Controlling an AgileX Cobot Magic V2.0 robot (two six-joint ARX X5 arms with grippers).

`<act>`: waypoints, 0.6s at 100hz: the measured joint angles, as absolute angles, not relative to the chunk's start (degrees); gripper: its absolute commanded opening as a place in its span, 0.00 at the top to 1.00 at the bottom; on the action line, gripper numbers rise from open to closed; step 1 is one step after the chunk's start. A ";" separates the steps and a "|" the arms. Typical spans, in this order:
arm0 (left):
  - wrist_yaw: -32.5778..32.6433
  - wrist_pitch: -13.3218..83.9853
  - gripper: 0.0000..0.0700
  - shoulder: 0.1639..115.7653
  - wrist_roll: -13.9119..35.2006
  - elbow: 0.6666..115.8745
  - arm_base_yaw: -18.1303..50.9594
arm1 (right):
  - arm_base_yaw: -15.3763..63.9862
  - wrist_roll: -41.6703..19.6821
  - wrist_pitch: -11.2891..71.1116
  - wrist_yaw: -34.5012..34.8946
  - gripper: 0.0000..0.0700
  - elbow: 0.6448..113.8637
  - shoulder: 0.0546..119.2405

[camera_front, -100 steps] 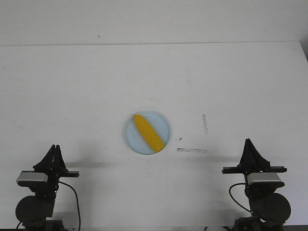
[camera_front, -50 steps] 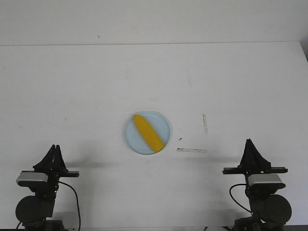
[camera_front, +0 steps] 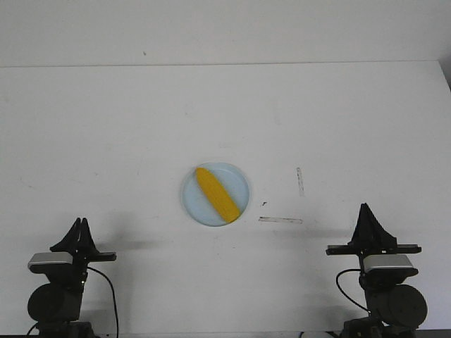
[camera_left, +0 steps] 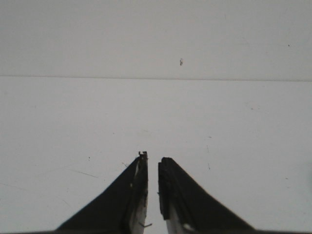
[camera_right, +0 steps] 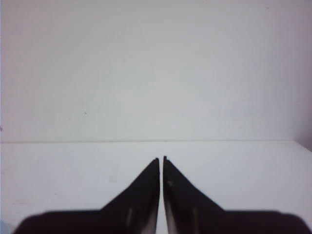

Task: Place corn on plate with both arms

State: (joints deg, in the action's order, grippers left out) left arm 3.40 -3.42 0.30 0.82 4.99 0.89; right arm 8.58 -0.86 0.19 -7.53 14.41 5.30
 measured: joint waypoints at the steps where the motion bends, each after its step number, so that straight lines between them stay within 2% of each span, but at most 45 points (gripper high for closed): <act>1: 3.42 -3.51 0.94 0.32 0.82 4.82 0.89 | 8.58 -0.86 0.19 -7.51 0.98 14.41 5.30; 17: 2.66 -7.73 0.94 0.34 0.80 1.96 0.89 | 8.58 -0.86 0.19 -7.51 0.98 14.41 5.30; 60: 1.65 -6.61 0.94 0.25 0.78 1.96 1.21 | 8.58 -0.86 0.19 -7.51 0.98 14.41 5.32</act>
State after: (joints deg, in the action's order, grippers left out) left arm 1.65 -6.61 0.25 0.78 1.96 1.21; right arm 8.58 -0.86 0.19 -7.51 14.41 5.32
